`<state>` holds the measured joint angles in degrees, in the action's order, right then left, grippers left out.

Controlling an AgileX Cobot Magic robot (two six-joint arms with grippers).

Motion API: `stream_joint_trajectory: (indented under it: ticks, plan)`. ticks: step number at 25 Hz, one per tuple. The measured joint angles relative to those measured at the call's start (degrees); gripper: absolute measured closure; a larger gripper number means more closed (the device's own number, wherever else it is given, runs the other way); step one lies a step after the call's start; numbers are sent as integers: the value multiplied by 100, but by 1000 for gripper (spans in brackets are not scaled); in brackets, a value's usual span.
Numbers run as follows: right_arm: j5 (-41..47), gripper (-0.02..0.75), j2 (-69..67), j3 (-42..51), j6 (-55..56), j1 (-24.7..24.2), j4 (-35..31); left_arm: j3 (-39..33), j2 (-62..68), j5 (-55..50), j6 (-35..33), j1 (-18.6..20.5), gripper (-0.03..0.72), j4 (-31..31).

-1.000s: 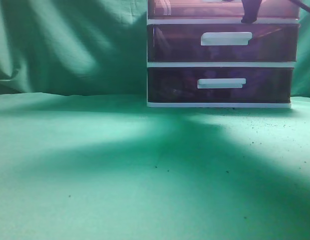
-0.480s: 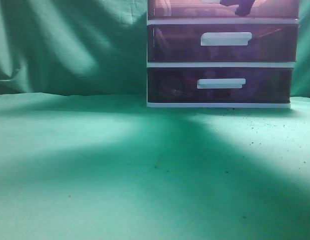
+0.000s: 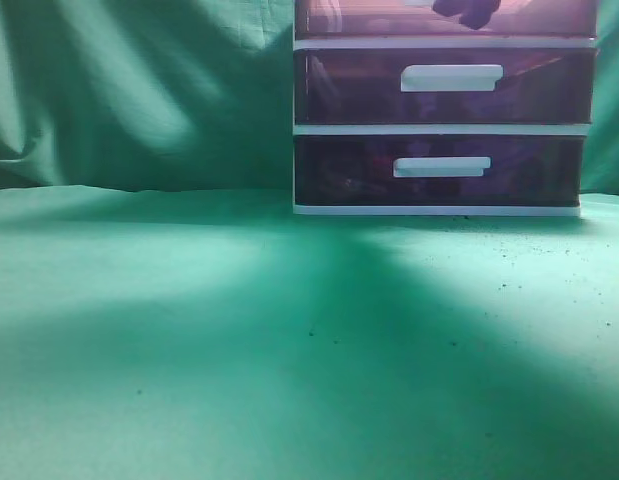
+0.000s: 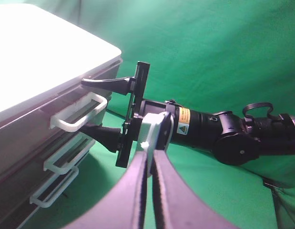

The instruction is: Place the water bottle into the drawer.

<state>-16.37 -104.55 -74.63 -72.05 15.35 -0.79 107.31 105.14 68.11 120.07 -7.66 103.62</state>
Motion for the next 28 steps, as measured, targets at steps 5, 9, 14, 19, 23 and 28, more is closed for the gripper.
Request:
stream_joint_trajectory:
  ticks: [5, 9, 14, 19, 23, 28]
  plan:
    - [192, 274, 39, 0, 23, 197, 0, 0, 0, -12, 0, 4, 688, 0]
    - [374, 274, 253, 0, 34, 210, -66, 0, 0, -23, 0, 4, 688, 0]
    - [1392, 274, 721, 0, 323, 267, -313, 0, -13, 13, 0, 4, 688, 0]
    - [2893, 274, 1507, 0, 556, 437, -987, -4, -349, 151, 0, 4, 688, 0]
    - [4240, 522, 2355, 0, 656, 522, -1740, -4, -978, 288, 0, 4, 688, 0]
    - [5543, 738, 3318, 0, 1117, 535, -2737, -96, -1824, 328, 0, 4, 688, 0]
